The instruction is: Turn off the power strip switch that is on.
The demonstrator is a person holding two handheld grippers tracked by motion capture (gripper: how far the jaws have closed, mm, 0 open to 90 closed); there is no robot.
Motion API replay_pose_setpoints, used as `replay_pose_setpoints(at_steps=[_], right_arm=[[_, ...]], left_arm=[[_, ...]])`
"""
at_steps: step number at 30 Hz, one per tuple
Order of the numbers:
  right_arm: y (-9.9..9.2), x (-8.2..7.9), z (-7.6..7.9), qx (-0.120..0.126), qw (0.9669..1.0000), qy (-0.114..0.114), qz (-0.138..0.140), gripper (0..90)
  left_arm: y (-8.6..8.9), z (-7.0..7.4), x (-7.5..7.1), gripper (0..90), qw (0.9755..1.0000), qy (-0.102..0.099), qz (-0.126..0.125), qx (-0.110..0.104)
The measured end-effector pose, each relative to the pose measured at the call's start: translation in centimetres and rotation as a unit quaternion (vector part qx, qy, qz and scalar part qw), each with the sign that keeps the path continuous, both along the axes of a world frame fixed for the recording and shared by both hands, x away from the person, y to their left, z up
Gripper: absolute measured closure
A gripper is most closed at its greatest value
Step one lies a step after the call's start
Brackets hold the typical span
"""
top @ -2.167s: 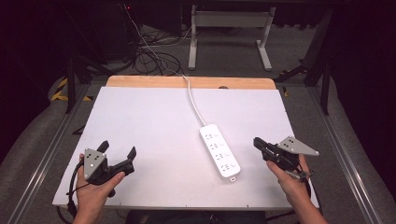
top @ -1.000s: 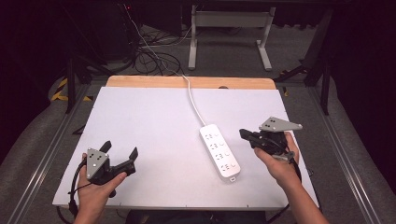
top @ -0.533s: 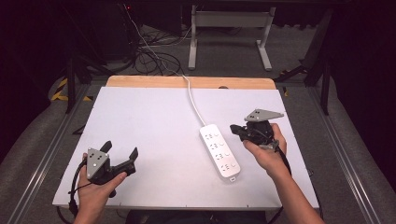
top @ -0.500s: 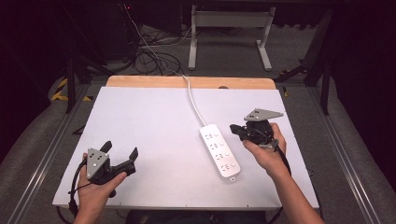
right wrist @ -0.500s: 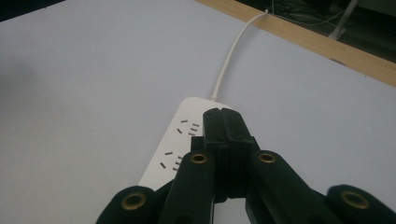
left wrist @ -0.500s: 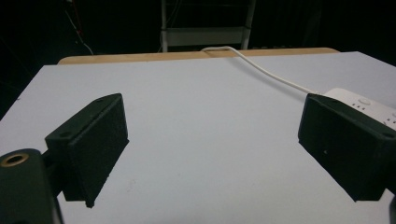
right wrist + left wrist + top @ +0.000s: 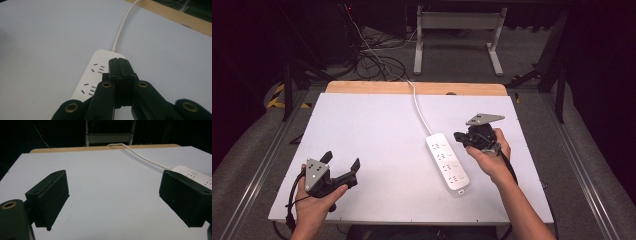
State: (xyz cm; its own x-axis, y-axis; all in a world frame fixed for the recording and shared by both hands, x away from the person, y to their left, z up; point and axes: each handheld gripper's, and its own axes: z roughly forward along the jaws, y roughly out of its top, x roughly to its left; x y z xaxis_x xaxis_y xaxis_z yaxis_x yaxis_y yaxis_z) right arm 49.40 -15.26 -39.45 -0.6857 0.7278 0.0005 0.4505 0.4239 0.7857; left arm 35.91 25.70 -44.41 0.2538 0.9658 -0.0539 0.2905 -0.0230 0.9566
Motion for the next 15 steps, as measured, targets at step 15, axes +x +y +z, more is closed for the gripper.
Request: replay_pose_setpoints(at_steps=[15], right_arm=[[1.9,1.5,-1.3,-0.022,0.9996,0.016,0.005,90.0]], left_arm=[[0.0,0.0,0.0,3.6,1.0,-0.001,0.001,0.0]])
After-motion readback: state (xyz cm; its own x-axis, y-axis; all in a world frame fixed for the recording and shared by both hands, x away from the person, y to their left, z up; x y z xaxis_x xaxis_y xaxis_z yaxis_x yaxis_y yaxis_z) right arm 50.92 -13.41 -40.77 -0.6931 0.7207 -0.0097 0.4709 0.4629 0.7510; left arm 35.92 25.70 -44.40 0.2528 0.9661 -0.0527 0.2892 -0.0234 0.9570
